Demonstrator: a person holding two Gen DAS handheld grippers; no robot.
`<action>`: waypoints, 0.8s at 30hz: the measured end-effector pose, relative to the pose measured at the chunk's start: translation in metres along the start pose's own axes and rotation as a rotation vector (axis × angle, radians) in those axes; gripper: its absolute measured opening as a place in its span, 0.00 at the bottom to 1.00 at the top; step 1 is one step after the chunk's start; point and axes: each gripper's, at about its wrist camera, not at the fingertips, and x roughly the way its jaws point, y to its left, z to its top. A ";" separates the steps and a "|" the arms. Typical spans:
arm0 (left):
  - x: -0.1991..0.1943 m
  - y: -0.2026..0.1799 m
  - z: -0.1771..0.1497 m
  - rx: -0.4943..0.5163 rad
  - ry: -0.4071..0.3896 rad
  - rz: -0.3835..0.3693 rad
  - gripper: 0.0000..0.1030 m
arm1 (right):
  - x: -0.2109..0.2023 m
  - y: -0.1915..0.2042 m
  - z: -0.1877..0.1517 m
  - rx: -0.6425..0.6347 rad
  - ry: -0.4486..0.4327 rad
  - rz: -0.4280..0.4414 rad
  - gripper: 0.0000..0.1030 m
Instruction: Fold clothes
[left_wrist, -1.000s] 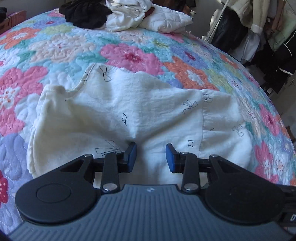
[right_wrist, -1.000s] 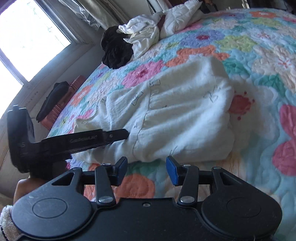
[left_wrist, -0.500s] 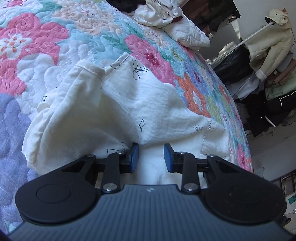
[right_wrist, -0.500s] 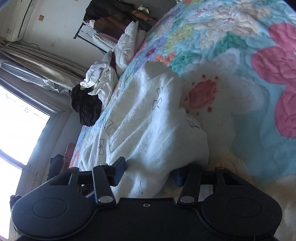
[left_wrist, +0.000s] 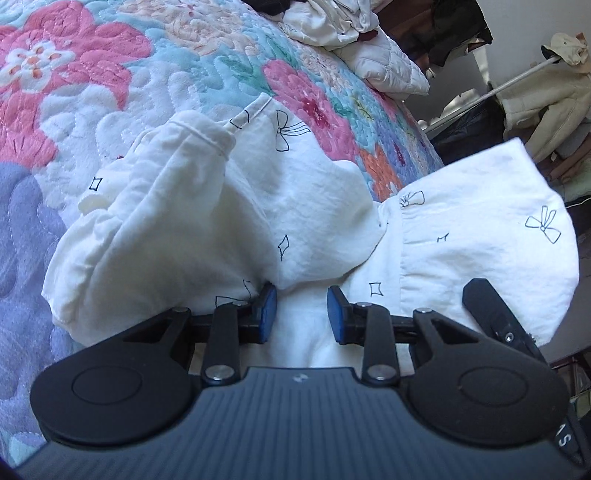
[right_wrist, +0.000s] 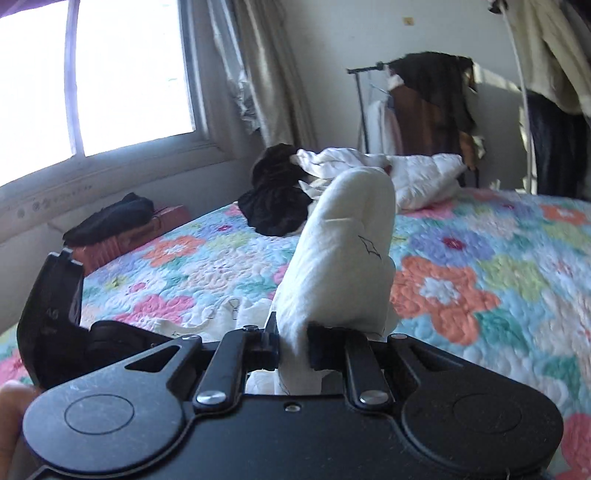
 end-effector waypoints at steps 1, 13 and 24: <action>0.000 0.001 0.001 -0.009 0.003 -0.007 0.29 | 0.001 0.006 0.002 -0.039 0.015 -0.004 0.17; -0.068 0.022 0.036 -0.042 -0.158 -0.019 0.35 | 0.021 0.081 0.000 -0.457 0.214 -0.076 0.16; -0.119 0.030 0.038 0.046 -0.195 -0.054 0.49 | 0.052 0.110 -0.026 -0.418 0.296 -0.003 0.18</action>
